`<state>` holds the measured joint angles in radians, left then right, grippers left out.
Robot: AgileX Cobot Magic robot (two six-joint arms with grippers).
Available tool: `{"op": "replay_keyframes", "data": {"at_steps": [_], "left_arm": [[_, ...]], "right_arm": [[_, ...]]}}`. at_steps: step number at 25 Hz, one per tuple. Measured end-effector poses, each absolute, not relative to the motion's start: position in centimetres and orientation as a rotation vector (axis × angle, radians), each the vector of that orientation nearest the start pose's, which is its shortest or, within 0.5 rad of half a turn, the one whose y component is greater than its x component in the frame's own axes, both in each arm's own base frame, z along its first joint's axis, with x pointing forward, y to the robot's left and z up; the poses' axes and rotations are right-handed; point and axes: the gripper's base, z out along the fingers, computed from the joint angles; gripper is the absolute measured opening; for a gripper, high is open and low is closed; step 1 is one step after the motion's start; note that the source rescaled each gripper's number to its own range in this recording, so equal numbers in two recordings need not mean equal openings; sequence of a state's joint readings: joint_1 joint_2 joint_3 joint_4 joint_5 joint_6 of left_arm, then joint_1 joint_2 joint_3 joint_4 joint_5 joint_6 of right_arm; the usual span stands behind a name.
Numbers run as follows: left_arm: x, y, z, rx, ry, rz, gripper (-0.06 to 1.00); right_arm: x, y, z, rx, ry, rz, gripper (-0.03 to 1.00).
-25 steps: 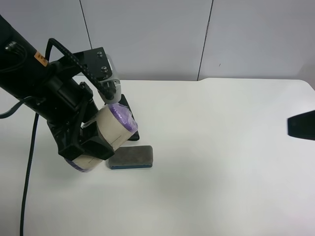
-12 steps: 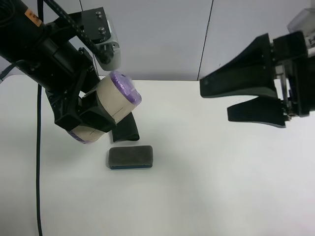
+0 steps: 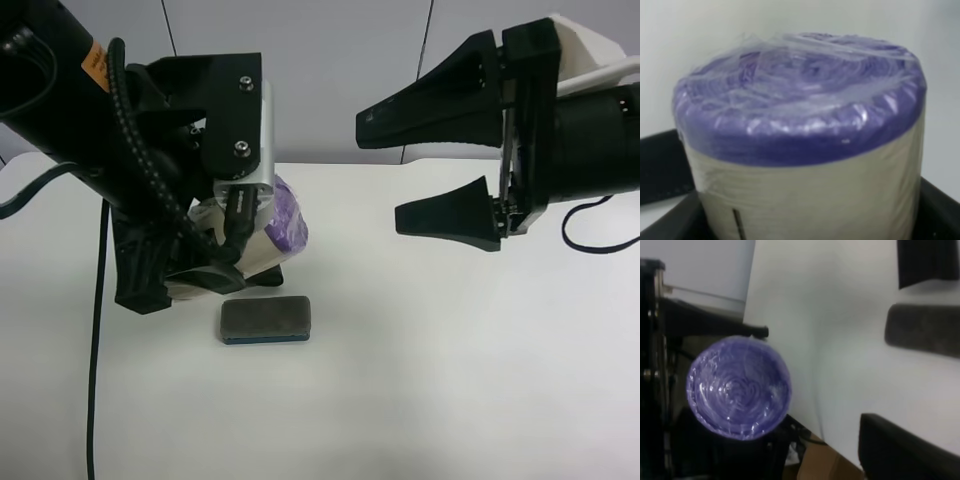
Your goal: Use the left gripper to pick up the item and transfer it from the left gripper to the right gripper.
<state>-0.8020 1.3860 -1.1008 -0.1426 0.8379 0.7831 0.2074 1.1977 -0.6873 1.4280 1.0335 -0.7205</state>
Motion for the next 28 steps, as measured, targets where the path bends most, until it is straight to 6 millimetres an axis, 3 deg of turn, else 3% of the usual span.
{"op": "replay_keyframes", "data": {"at_steps": [19,28], "left_arm": [[19.2,-21.2,30.4,1.761,1.859,-0.170,0.00],[19.2,-21.2,30.4,1.762,1.859,-0.168,0.00]], "right_arm": [[20.2,16.4,25.3,-0.248,2.305,1.733,1.00],[20.9,17.9,23.7,-0.207,2.306,1.679,1.00]]}}
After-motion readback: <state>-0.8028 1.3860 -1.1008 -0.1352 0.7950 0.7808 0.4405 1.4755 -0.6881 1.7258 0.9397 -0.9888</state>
